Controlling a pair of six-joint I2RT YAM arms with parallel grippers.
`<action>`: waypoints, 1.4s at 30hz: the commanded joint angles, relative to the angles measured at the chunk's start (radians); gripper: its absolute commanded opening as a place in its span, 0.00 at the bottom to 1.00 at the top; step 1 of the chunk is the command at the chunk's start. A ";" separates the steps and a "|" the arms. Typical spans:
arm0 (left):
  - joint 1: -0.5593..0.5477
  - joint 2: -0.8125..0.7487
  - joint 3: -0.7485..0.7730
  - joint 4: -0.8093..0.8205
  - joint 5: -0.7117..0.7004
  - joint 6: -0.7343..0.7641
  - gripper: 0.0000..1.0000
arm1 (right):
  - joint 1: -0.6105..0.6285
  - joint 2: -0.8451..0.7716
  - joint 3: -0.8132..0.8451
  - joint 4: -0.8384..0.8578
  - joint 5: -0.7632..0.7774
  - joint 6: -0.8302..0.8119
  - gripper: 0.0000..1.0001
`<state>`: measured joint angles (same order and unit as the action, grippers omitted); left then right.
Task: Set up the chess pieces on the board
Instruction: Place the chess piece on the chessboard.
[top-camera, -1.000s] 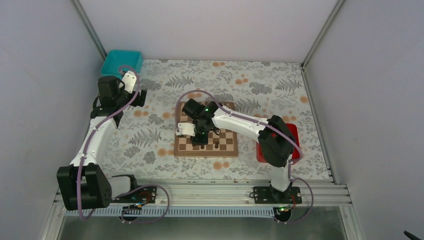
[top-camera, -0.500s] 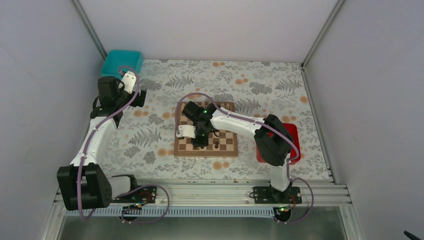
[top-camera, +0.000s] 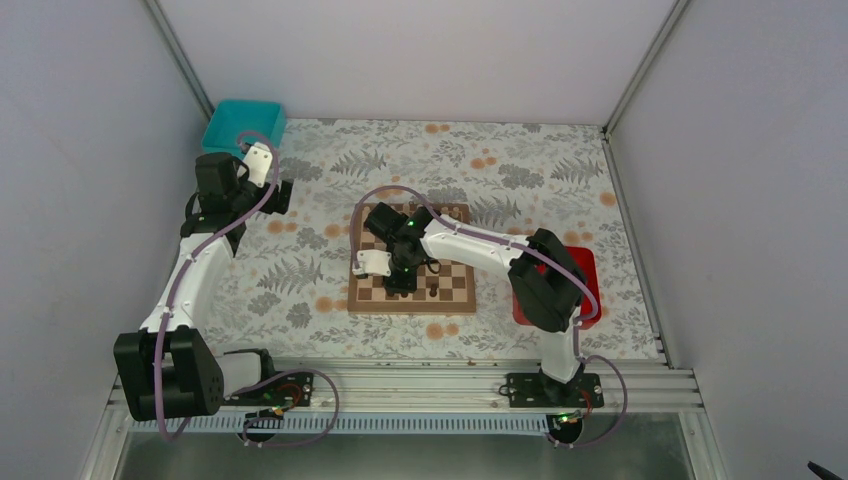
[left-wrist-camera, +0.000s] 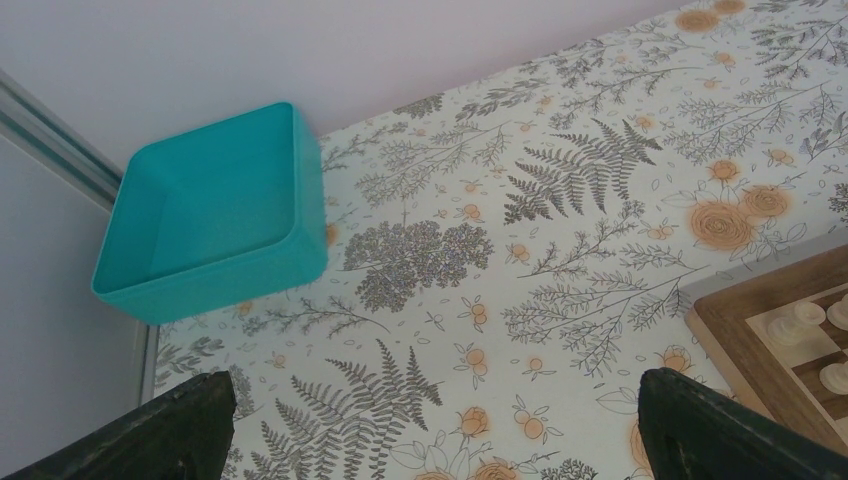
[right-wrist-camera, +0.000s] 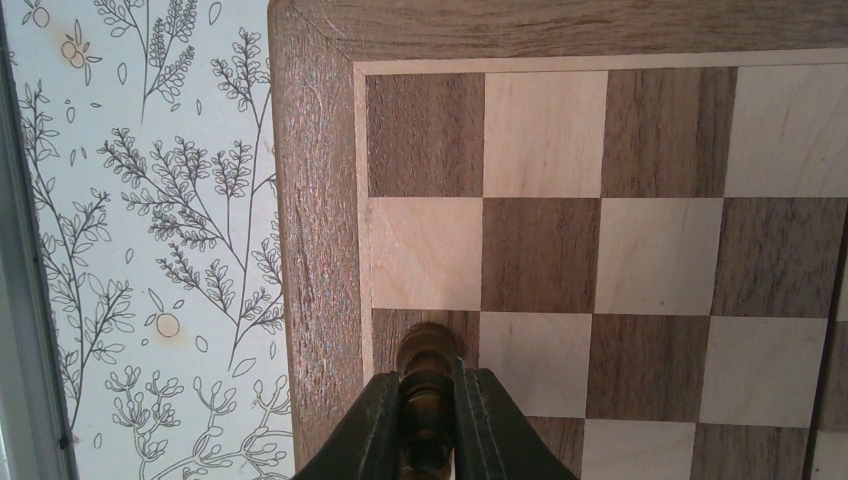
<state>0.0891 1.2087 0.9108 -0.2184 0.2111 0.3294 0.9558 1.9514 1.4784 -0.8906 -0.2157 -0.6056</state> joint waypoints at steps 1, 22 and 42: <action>0.006 -0.002 -0.006 0.017 0.007 0.004 1.00 | 0.013 -0.008 -0.010 -0.011 0.020 -0.009 0.13; 0.009 0.001 -0.010 0.023 0.002 0.005 1.00 | 0.002 -0.082 -0.006 0.017 0.030 0.001 0.46; 0.012 0.002 -0.008 0.020 0.012 0.005 1.00 | -0.116 -0.120 0.031 -0.022 -0.008 -0.025 0.05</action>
<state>0.0956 1.2125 0.9104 -0.2180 0.2131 0.3294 0.8112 1.7630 1.4586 -0.8967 -0.1989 -0.6193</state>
